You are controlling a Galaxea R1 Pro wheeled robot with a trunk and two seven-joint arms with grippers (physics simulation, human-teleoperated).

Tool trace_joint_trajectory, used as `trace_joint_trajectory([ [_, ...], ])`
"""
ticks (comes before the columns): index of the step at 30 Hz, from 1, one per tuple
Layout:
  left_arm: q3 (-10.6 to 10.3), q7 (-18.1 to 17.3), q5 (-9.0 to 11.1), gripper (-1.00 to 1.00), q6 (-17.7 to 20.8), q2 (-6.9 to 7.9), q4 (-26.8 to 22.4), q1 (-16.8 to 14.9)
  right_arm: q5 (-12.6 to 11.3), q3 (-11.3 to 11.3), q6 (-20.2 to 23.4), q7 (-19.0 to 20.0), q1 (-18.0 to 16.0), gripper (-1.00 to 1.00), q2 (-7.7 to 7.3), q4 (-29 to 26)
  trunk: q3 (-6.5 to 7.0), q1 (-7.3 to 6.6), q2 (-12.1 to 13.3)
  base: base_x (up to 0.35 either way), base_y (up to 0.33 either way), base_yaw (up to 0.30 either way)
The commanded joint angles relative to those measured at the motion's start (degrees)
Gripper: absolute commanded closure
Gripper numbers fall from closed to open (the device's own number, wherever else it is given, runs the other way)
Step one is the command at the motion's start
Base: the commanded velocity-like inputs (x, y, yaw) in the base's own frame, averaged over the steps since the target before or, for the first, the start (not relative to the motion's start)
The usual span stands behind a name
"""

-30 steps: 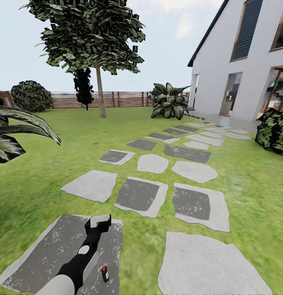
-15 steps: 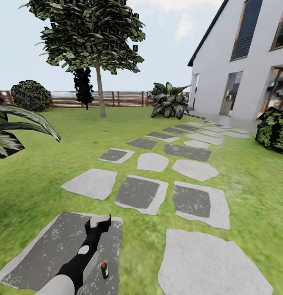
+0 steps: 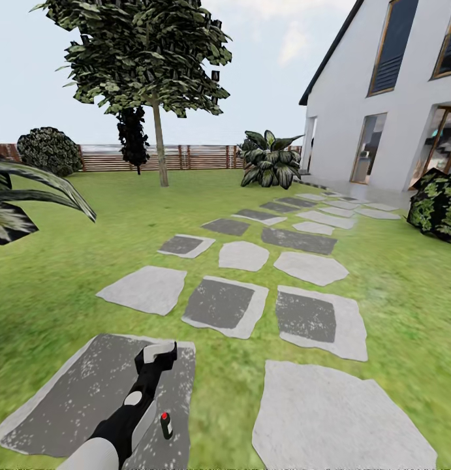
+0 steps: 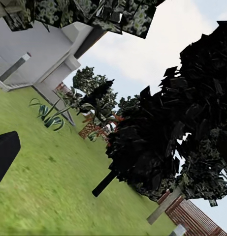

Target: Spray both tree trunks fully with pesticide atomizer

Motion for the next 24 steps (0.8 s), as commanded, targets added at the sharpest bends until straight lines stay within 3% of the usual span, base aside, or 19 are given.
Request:
trace_joint_trajectory([
  [1, 0.1, -0.1, 0.3, -1.0, -0.2, 0.03, 0.1, 0.0, 0.6, -0.4, -0.2, 0.1, -0.1, -1.0, 0.04, 0.1, -0.24, 0.22, -0.4, 0.0, 0.0, 0.0],
  [24, 0.1, -0.1, 0.3, -1.0, -0.1, 0.45, 0.3, 0.0, 0.4, -0.4, -0.2, 0.3, -0.1, -1.0, 0.13, 0.1, -4.37, 5.27, -9.7, 0.0, 0.0, 0.0],
])
